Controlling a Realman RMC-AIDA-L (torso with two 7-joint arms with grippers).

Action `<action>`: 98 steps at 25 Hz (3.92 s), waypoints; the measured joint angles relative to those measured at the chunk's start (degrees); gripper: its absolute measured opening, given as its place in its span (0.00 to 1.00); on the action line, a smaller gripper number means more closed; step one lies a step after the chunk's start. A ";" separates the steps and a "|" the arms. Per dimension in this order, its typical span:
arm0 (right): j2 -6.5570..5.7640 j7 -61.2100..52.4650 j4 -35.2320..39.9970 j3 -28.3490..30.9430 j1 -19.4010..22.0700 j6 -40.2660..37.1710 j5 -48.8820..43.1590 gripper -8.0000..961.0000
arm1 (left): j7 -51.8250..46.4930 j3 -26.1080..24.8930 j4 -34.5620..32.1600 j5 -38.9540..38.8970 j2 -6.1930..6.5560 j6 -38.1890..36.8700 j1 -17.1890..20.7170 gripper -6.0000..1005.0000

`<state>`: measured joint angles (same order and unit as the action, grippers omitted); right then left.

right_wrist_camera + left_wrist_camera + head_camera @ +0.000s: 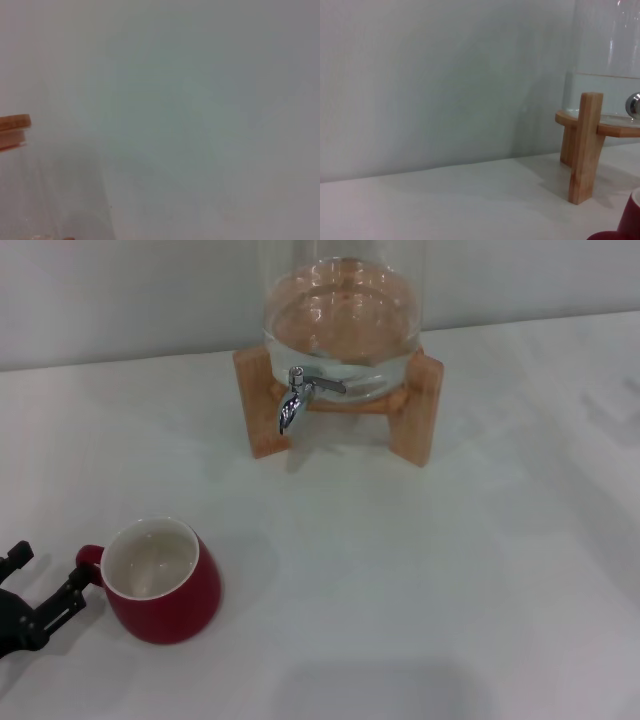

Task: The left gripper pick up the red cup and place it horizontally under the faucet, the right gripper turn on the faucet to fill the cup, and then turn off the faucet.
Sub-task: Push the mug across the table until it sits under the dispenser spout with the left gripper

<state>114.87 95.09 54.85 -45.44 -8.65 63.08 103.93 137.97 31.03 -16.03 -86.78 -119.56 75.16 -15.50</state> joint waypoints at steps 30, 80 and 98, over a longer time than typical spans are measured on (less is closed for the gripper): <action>0.00 0.67 -0.09 0.31 0.34 0.24 0.23 0.83 | 0.00 0.09 -0.62 2.40 0.21 -1.44 -1.81 0.83; 0.09 1.09 -0.81 2.07 0.30 0.97 0.93 0.83 | -0.29 0.08 -0.67 2.78 0.30 -1.58 -3.13 0.29; 0.09 1.31 -1.42 2.37 0.36 2.03 1.02 0.83 | -4.10 -0.35 -1.39 2.56 0.37 0.46 -4.23 0.16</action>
<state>114.96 96.40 53.43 -43.06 -8.29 65.11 104.94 133.87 30.68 -17.42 -84.22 -119.19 75.63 -19.74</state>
